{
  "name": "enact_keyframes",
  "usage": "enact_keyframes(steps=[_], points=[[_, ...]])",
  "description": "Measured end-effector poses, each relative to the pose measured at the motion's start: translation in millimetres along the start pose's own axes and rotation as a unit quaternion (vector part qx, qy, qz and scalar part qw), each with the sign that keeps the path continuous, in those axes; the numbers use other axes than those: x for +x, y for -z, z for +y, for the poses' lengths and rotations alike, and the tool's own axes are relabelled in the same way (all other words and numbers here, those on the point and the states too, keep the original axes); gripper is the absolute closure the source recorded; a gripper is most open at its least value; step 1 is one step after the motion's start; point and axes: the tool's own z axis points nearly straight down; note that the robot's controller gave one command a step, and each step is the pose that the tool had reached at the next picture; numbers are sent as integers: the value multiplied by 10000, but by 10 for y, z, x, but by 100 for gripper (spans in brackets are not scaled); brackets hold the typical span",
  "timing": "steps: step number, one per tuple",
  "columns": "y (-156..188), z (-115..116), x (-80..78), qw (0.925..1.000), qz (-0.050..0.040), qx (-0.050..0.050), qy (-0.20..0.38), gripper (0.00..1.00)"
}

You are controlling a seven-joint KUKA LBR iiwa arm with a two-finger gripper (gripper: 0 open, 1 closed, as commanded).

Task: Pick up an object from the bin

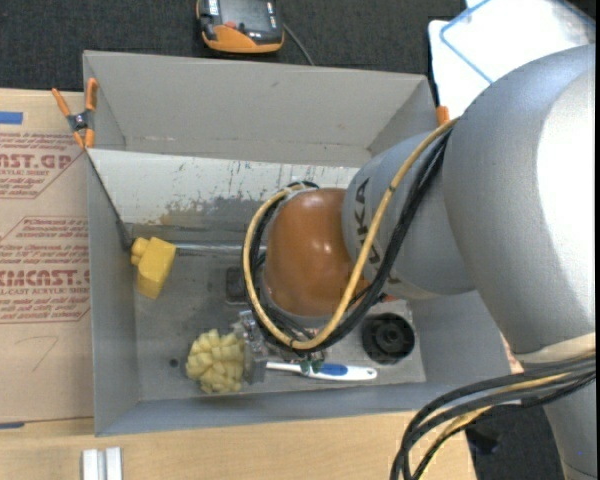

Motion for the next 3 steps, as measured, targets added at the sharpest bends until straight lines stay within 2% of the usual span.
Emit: enact_keyframes(steps=[1,2,3], points=[[462,-61,-103,10000,-9,1,-9,0],[459,-60,-100,10000,-4,-1,-10,0],[105,-83,33,10000,13,-4,-88,0]])
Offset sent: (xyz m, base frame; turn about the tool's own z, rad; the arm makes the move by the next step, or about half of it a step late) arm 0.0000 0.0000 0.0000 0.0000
